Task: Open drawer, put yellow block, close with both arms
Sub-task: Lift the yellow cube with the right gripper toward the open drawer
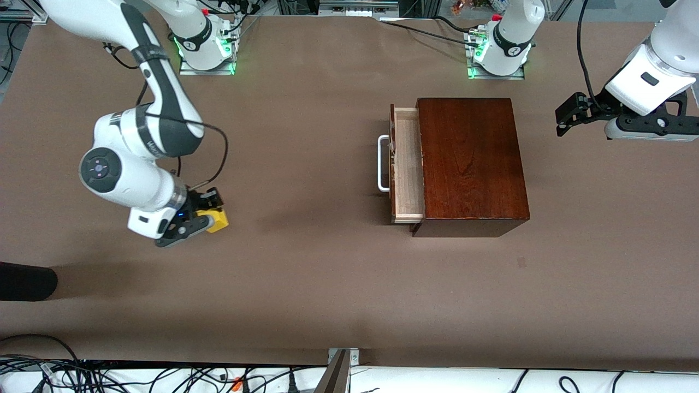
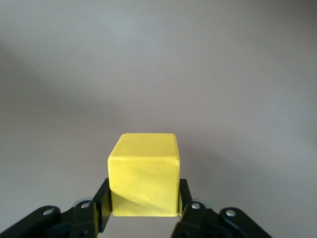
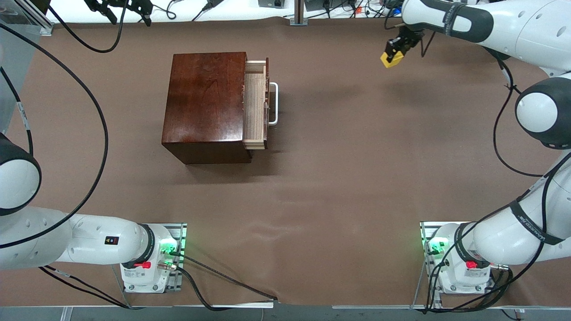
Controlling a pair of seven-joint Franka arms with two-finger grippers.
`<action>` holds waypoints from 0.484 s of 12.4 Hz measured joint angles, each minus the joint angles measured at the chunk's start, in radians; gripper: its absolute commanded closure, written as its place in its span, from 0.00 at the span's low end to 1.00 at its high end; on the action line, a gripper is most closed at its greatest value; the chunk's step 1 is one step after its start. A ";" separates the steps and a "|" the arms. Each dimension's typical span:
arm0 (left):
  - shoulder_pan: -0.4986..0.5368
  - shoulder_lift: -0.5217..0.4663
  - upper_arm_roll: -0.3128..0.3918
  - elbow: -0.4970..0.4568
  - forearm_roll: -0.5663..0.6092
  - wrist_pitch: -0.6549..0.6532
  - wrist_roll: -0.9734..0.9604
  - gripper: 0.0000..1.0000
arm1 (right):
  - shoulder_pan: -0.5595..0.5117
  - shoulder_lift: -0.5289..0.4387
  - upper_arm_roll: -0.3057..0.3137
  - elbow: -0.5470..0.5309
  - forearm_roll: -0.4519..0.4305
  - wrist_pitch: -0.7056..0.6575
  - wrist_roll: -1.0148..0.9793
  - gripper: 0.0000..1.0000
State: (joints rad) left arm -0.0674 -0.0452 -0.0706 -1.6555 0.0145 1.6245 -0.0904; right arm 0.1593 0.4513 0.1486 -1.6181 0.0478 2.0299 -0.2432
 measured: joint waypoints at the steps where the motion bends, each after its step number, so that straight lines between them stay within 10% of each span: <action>1: 0.000 0.000 -0.001 0.001 0.000 0.000 0.000 0.00 | 0.019 -0.001 0.038 0.028 -0.002 -0.028 -0.002 0.70; 6: 0.000 0.000 -0.003 0.003 0.000 0.000 0.000 0.00 | 0.328 0.013 0.074 0.170 -0.123 -0.075 0.040 0.68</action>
State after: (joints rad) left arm -0.0676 -0.0452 -0.0740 -1.6526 0.0145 1.6245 -0.0904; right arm 0.4871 0.4639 0.2224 -1.4483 -0.0750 1.9545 -0.2032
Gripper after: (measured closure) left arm 0.000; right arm 0.449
